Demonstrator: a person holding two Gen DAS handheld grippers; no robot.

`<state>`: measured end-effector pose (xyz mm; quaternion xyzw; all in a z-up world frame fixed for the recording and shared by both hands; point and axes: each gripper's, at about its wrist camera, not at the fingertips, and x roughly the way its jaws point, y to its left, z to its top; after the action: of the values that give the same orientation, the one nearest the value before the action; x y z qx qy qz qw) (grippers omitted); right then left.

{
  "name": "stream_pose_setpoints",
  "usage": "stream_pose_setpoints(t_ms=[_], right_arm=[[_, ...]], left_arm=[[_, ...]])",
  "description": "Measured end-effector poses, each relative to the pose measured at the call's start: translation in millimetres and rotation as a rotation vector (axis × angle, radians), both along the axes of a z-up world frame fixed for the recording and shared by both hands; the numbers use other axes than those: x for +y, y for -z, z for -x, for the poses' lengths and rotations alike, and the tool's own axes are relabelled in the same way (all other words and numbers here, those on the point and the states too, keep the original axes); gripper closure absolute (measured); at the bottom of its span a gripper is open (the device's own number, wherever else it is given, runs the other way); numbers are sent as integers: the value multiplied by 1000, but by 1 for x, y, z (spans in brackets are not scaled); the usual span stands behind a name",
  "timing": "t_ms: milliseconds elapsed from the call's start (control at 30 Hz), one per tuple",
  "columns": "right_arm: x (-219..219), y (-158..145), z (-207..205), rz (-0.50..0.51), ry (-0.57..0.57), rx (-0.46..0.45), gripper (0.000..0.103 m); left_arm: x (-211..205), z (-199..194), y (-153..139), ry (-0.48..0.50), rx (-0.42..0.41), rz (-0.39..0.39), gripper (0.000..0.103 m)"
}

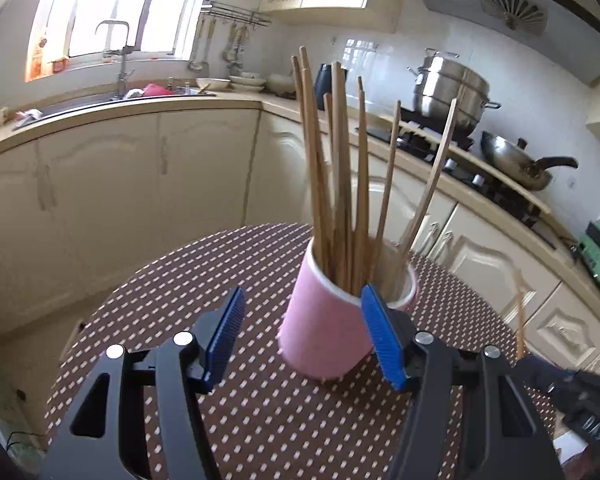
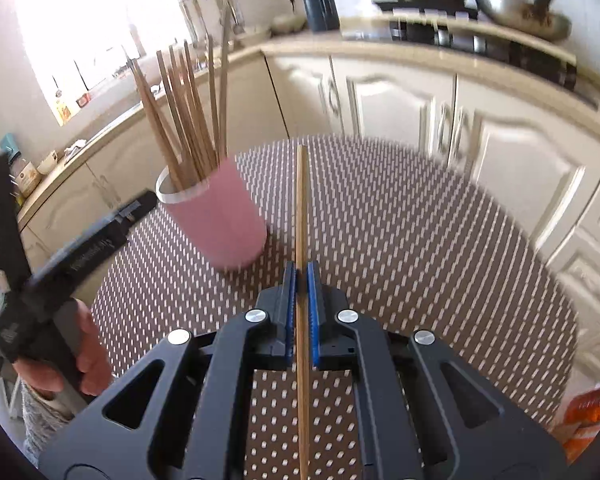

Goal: Organize utensils
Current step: 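Close the right tool on the last wooden chopstick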

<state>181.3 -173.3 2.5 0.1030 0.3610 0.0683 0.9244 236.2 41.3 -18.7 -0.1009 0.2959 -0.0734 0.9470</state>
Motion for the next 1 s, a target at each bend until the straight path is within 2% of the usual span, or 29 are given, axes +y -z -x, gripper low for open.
stream_pose_setpoints(t_ms=[67, 100, 200, 333, 400, 467, 533, 633, 867, 933, 1000], right_arm=[[1, -14, 0, 5, -4, -39, 97], [1, -20, -1, 8, 1, -56, 97], [1, -34, -7, 9, 0, -101, 97], [7, -54, -5, 2, -3, -169, 101], [8, -64, -7, -5, -3, -202, 101], [9, -63, -13, 23, -10, -192, 101], [15, -54, -16, 64, -61, -166, 101], [15, -30, -28, 166, -24, -109, 99], [-9, 57, -88, 159, 39, 245, 99], [-12, 76, -96, 126, 37, 308, 99], [-9, 87, -100, 129, 32, 328, 99]], left_arm=[[4, -10, -1, 4, 14, 58, 43], [4, -14, -1, 12, 18, 78, 51], [2, -25, 3, -9, 47, 61, 61], [5, -29, 7, 7, 50, 110, 74], [2, -29, 7, 13, 38, 99, 77], [-2, -27, 6, 8, 27, 73, 77], [-3, -24, 7, 4, 16, 51, 77], [-6, -21, 6, 0, 3, 34, 77], [-10, -17, 6, -8, -18, 3, 77], [-9, -17, 6, -7, -17, 8, 77], [-10, -17, 6, -5, -18, 15, 77]])
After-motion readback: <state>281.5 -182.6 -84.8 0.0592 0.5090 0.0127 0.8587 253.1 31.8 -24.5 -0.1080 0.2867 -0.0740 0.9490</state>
